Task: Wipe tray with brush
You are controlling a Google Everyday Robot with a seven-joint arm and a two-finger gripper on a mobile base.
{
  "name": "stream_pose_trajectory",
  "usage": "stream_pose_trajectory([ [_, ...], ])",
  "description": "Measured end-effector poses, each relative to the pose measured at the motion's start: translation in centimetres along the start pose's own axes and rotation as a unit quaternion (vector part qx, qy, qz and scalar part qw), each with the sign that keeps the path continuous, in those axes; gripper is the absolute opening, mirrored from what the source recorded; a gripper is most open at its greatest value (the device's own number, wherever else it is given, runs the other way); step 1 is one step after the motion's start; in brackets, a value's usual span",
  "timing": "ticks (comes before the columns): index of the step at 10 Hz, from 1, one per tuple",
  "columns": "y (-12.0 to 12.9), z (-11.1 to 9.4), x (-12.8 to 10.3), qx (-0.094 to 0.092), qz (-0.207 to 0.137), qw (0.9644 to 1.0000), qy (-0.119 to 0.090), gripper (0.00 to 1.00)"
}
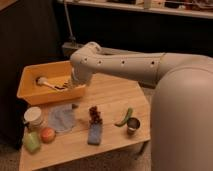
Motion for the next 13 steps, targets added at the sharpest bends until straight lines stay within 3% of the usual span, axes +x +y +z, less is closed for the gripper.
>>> stream_pose_trajectory([
  [1, 0.6, -0.5, -2.3, -0.012, -0.061, 0.9978, -0.023, 0.65],
  [4, 1.5, -1.3, -5.7, -0.025, -0.155, 0.9860, -0.055, 0.65],
  [5, 1.6, -1.5, -6.3, -0.025, -0.172, 0.9827, -0.062, 0.65],
  [7, 1.9, -1.3, -6.1, -0.021, -0.165, 0.9843, -0.059, 0.65],
  [8, 0.8, -1.3, -6.7, -0.009, -0.167, 0.9841, -0.061, 0.65],
  [10, 0.5, -0.3, -8.6, 0.001, -0.193, 0.9792, -0.062, 0.65],
  [13, 1.7, 2.2, -14.3, 0.005, -0.248, 0.9649, -0.087, 0.65],
])
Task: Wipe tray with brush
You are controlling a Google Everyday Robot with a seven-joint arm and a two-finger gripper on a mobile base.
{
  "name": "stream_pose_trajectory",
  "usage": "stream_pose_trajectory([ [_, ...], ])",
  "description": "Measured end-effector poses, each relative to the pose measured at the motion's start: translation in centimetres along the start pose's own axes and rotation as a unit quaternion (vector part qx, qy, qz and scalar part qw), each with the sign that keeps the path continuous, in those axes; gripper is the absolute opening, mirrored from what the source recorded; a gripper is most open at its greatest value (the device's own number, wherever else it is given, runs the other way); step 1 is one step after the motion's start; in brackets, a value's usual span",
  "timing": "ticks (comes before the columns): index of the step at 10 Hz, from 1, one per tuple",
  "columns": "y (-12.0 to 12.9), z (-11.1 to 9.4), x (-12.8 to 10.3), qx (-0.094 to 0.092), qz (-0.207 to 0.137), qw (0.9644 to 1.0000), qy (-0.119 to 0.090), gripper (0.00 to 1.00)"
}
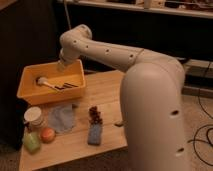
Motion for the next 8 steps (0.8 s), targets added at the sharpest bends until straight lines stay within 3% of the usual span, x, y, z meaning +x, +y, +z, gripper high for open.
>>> stream_pose_trajectory([
  [2, 0.6, 3.3, -4.9, -0.013, -0.043, 0.9988, -0.020, 0.65],
  [5, 1.8, 6.8, -9.1, -0.045, -0.085, 0.9946, -0.040, 0.65],
  [8, 2.1, 7.7, -10.1, -0.053, -0.098, 0.9928, -0.045, 0.65],
])
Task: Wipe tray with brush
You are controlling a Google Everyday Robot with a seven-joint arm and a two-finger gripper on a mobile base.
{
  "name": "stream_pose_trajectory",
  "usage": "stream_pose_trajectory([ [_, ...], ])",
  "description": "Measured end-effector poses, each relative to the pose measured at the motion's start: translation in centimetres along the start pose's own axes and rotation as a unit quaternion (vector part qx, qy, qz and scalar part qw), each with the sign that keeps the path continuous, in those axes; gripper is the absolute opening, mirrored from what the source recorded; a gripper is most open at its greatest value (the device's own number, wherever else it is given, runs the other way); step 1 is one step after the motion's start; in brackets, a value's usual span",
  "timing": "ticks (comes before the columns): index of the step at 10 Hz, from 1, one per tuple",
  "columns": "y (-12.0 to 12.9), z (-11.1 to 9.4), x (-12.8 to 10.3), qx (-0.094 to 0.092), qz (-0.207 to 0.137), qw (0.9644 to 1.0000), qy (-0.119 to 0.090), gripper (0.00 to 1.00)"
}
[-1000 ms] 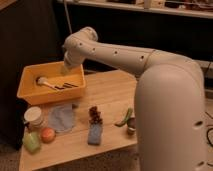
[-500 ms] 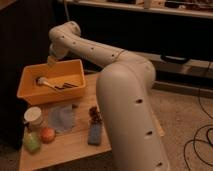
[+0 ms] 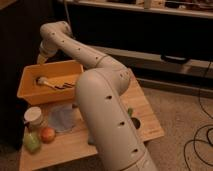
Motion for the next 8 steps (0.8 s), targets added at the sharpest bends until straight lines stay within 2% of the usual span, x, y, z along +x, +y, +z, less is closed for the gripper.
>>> stream_pose_trajectory([
  [2, 0.0, -0.2, 0.8, -0.004, -0.013, 0.9998, 0.016, 0.65],
  [3, 0.3, 0.4, 1.6, -0.007, -0.018, 0.9994, 0.027, 0.65],
  [5, 1.6, 2.9, 3.0, -0.016, -0.028, 0.9987, 0.040, 0.65],
  [8, 2.6, 5.5, 3.9, -0.020, -0.040, 0.9975, 0.055, 0.65],
])
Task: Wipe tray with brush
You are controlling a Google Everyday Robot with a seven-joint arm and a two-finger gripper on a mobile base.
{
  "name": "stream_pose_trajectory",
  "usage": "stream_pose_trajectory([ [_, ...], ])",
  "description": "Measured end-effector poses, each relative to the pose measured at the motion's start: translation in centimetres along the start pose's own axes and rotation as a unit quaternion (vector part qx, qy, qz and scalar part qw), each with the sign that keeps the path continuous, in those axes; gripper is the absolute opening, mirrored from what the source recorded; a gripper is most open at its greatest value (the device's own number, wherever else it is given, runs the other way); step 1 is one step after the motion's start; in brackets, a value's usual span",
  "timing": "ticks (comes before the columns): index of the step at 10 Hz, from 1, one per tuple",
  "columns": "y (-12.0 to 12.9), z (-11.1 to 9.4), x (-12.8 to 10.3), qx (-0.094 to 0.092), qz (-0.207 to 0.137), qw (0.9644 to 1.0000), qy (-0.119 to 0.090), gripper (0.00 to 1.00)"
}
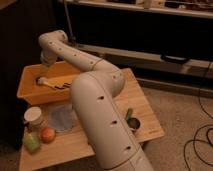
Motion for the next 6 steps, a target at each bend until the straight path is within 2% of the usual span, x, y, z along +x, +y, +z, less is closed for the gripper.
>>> stream_pose_trajectory([
  [3, 1.3, 3.1, -0.4, -0.011, -0.011, 0.9998, 0.010, 0.65],
  [6, 1.5, 5.2, 0.0, -0.026, -0.018, 0.9994, 0.017, 0.65],
])
